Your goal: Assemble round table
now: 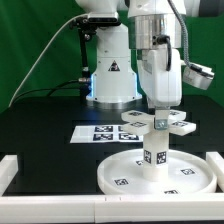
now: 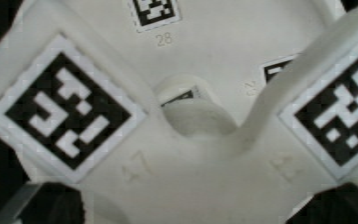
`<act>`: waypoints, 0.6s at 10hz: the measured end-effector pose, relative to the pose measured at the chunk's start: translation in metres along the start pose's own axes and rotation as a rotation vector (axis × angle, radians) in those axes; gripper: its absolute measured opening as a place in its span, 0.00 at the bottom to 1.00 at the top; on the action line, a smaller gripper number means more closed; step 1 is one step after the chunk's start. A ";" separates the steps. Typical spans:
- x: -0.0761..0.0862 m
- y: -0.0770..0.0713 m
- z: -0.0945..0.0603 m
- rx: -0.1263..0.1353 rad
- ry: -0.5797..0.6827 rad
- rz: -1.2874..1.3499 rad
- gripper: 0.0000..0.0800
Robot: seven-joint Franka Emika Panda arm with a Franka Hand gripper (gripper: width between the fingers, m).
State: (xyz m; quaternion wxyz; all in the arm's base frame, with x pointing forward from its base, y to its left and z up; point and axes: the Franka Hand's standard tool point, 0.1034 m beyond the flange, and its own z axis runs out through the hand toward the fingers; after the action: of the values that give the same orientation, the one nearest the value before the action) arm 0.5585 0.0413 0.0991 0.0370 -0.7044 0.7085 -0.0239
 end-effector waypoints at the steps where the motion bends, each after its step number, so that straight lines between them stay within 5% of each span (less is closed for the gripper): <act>1: 0.001 -0.005 -0.010 0.017 -0.012 -0.096 0.81; 3: 0.005 -0.015 -0.024 0.049 -0.019 -0.280 0.81; 6: -0.008 -0.013 -0.019 0.045 -0.017 -0.705 0.81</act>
Offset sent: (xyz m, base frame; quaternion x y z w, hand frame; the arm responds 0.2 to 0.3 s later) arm 0.0229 0.0072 0.0121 0.0269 -0.0707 -0.4952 0.8655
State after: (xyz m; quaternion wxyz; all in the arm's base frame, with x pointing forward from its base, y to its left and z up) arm 0.5703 0.0489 0.1196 0.0477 -0.9047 0.4209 -0.0448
